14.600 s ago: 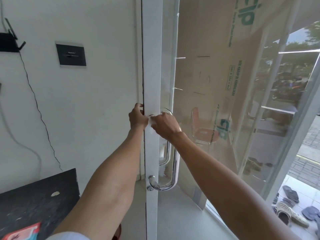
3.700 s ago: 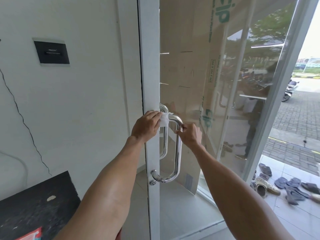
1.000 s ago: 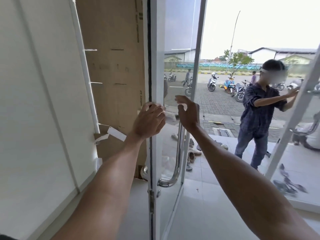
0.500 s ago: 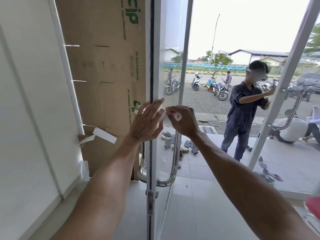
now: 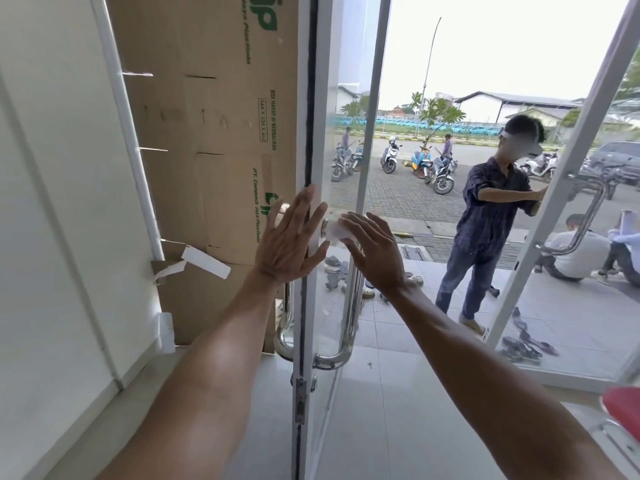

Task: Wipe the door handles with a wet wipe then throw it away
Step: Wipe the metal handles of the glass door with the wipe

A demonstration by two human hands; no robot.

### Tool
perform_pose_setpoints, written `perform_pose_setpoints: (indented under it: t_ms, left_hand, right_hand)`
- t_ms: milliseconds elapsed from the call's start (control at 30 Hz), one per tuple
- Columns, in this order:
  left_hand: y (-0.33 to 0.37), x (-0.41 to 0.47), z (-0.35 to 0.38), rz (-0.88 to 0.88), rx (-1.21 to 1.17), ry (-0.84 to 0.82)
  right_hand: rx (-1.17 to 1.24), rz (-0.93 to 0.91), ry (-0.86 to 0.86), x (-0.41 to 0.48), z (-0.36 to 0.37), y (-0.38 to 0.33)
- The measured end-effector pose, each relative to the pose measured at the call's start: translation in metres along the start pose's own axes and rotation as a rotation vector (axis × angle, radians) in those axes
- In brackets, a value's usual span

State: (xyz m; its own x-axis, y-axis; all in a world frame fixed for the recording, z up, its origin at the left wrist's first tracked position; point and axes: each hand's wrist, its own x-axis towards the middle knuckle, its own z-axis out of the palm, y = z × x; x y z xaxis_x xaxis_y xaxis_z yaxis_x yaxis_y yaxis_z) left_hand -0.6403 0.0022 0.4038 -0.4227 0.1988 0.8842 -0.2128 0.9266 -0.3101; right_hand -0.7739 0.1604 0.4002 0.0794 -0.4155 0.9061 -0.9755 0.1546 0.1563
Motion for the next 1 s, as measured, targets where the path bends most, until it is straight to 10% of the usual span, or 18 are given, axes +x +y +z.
perform_pose_setpoints:
  t_ms: [400, 1000]
  left_hand:
    - [-0.007, -0.016, 0.004, -0.21, -0.159, -0.095]
    - [-0.012, -0.014, 0.006, -0.224, -0.156, -0.086]
  right_hand:
    - [-0.072, -0.196, 0.036, 0.007, 0.016, -0.001]
    - [0.071, 0.496, 0.234, -0.019, 0.034, 0.0]
